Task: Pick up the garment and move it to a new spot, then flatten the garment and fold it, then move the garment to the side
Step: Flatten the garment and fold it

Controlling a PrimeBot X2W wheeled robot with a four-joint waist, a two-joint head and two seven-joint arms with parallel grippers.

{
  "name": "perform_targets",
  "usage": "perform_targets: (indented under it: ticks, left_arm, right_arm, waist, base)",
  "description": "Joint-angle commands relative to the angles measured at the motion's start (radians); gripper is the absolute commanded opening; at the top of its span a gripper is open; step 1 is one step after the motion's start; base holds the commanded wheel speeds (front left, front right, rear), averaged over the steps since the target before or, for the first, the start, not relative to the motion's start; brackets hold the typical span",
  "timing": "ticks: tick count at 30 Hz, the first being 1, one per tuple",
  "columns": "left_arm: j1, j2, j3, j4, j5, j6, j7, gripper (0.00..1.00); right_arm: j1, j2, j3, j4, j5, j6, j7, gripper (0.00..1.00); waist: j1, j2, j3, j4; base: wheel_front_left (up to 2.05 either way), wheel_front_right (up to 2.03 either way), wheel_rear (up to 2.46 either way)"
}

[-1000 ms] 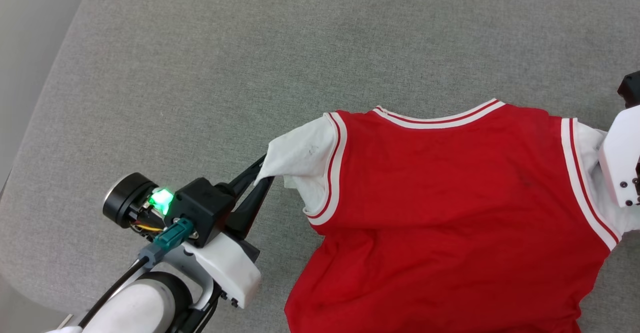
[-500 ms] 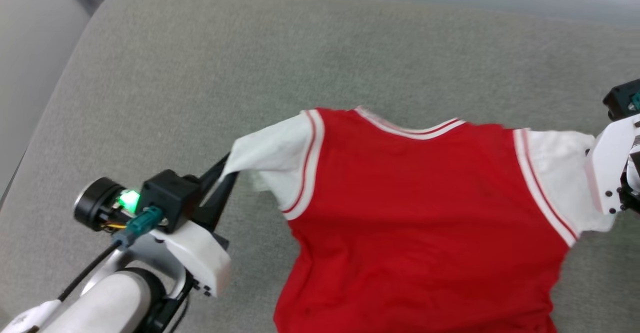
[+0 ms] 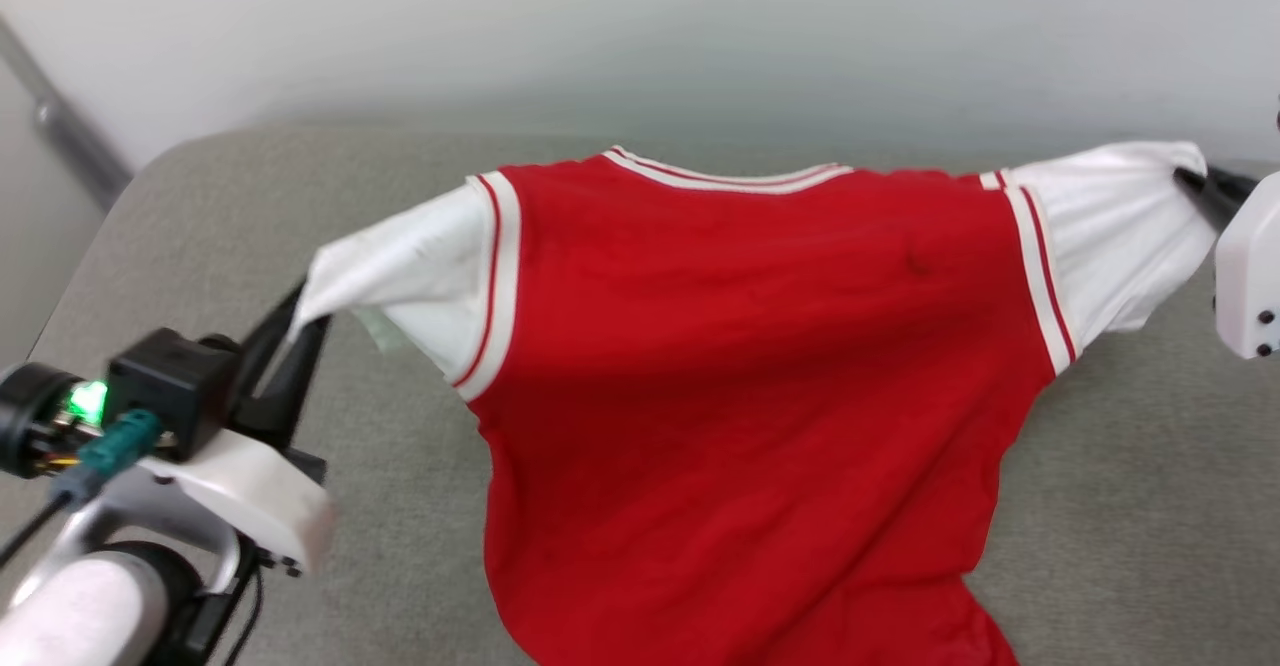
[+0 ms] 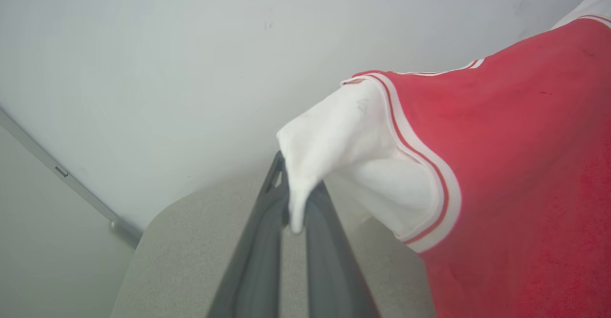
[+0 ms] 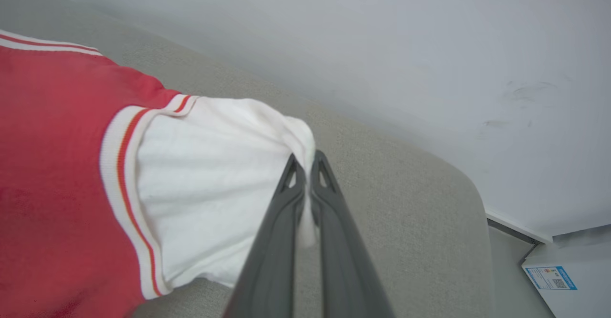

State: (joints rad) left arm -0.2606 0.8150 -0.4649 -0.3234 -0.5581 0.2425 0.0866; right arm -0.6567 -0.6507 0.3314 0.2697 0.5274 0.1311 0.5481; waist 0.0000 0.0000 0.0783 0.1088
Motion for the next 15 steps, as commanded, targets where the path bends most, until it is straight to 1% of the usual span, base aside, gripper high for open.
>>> perform_targets:
  ticks: [1, 7, 11, 15]
  left_arm:
    - [0.01, 0.014, 0.016, -0.012, -0.004, 0.008, -0.005, 0.0]
    - [0.025, 0.091, 0.117, -0.087, -0.027, 0.046, -0.007, 0.0]
    - [0.028, 0.133, 0.19, -0.137, -0.056, 0.068, -0.011, 0.0]
    - [0.019, 0.169, 0.26, -0.166, -0.091, 0.078, 0.0, 0.0]
  right_arm:
    - [-0.007, -0.016, -0.006, -0.021, 0.003, -0.001, -0.005, 0.0]
    - [-0.002, -0.046, -0.065, -0.158, 0.011, -0.001, -0.006, 0.0]
    - [0.009, -0.028, -0.137, -0.237, 0.01, -0.001, -0.004, 0.0]
    - [0.013, -0.009, -0.193, -0.313, -0.01, -0.001, -0.015, 0.0]
  waist:
    - [0.0, 0.0, -0.034, -0.034]
    - [0.0, 0.0, -0.064, -0.071]
    - [0.0, 0.0, -0.073, -0.092]
    - [0.0, 0.0, -0.065, -0.11]
  base:
    - [0.0, 0.0, 0.0]
    - [0.0, 0.0, 0.0]
    - [0.0, 0.0, 0.0]
    - [0.0, 0.0, 0.0]
